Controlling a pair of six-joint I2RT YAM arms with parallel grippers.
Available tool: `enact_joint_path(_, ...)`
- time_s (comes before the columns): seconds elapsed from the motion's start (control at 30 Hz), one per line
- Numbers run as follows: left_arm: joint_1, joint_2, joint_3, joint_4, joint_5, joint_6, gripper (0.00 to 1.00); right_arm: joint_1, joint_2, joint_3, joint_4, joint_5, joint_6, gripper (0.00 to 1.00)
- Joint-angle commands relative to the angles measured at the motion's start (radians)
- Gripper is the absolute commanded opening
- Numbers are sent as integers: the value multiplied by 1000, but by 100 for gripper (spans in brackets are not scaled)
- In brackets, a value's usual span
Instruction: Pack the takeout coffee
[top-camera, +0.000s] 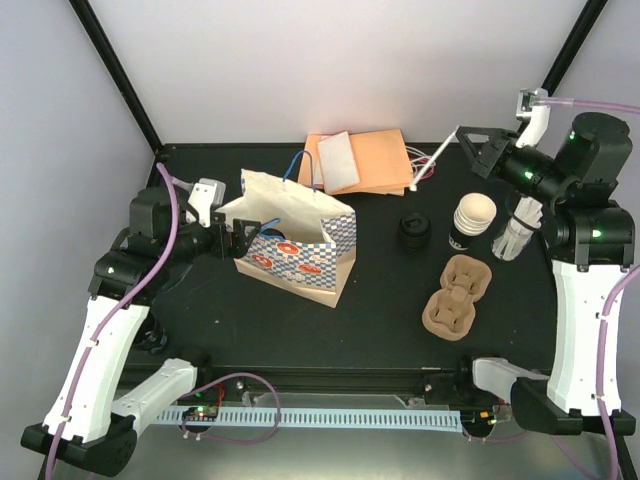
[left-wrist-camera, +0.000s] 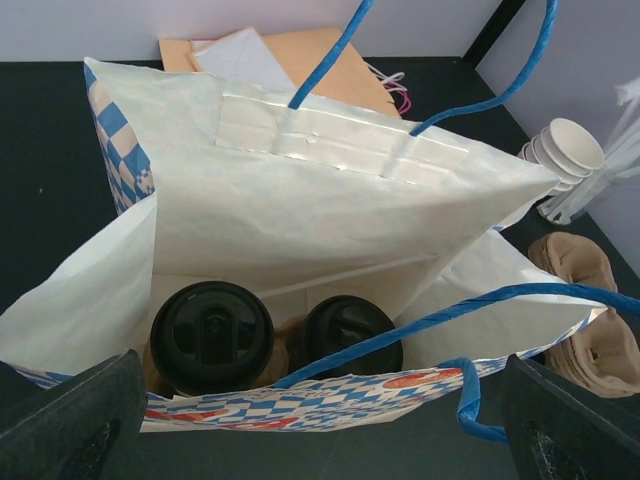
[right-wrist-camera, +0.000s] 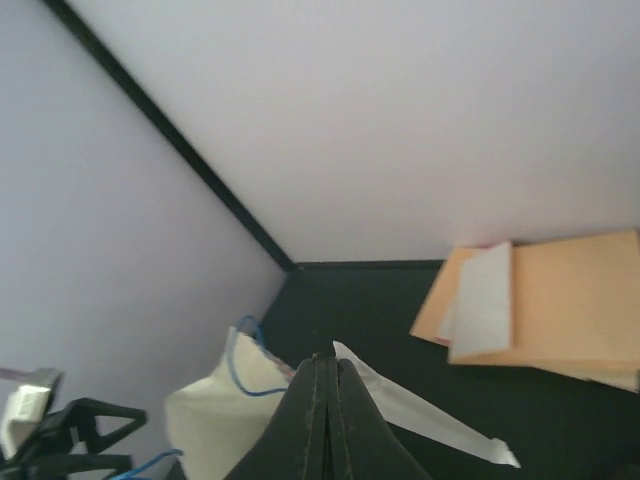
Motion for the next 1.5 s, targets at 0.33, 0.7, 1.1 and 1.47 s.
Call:
enact_joint_path(0.33,-6,-12,72,-45,-8,-28,99,260,15,78,255,-159,66,1)
enact_joint_path(0.7,-6,-22,76,-64,-27,-27,99,487,44,94,304,-142,24,1)
enact_joint_path(1.1,-7,-33,69,-57,-35,-29,99,709,124,138,254,-45,-76,1)
enact_joint_path(1.47,-6,-55,41,-48,-37,-25,99,788,177,122,236,38,-114,1)
